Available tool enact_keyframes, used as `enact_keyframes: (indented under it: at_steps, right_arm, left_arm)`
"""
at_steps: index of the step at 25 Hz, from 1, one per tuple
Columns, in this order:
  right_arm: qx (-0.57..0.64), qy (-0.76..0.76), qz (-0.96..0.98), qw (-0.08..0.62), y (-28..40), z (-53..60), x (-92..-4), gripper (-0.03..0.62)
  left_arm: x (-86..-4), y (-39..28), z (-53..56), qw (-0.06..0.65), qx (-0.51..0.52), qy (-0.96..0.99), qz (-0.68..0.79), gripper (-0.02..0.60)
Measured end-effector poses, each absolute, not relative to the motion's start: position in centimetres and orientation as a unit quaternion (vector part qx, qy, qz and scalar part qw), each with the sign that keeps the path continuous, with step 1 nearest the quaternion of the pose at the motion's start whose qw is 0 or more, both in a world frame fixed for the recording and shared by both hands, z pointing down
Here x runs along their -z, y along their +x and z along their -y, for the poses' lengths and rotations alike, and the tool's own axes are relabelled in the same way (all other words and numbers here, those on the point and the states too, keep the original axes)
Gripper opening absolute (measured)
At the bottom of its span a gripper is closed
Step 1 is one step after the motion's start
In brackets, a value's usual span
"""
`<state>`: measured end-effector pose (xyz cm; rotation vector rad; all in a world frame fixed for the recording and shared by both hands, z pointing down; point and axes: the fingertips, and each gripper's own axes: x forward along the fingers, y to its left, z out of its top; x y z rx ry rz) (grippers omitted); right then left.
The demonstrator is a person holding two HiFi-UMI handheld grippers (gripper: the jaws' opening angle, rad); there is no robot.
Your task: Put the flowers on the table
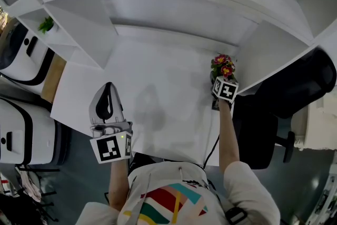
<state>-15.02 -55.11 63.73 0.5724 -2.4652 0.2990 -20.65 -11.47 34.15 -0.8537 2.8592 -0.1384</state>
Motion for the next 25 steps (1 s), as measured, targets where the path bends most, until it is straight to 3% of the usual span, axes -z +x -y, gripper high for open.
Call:
enact_keyframes:
  at_steps: [9,16,21,25]
  right_arm:
    - [-0.104,0.222,0.929,0.276,-12.7,53.1,-60.4,0.347]
    - [-0.107,0.204,0.95,0.21,-11.7,49.7,-53.7,0.341]
    - [-0.046,0.194,0.967,0.157,-11.2,47.3,-47.5,0.259]
    - [0.001,0.174,0.98,0.099,-11.1,44.6,-42.6,0.062]
  left_arm:
    - [-33.2,-20.9,11.0,0.092,0.032,-0.292,-0.952,0.005]
    - [-32.5,-21.0,10.8,0.103,0.021,-0.296,-0.949,0.005]
    - [-32.3,-20.6,11.1,0.106,0.016,-0.302,-0.947,0.005]
    - [-32.2,-20.3,11.1,0.107,0.016,-0.302,-0.947,0.005]
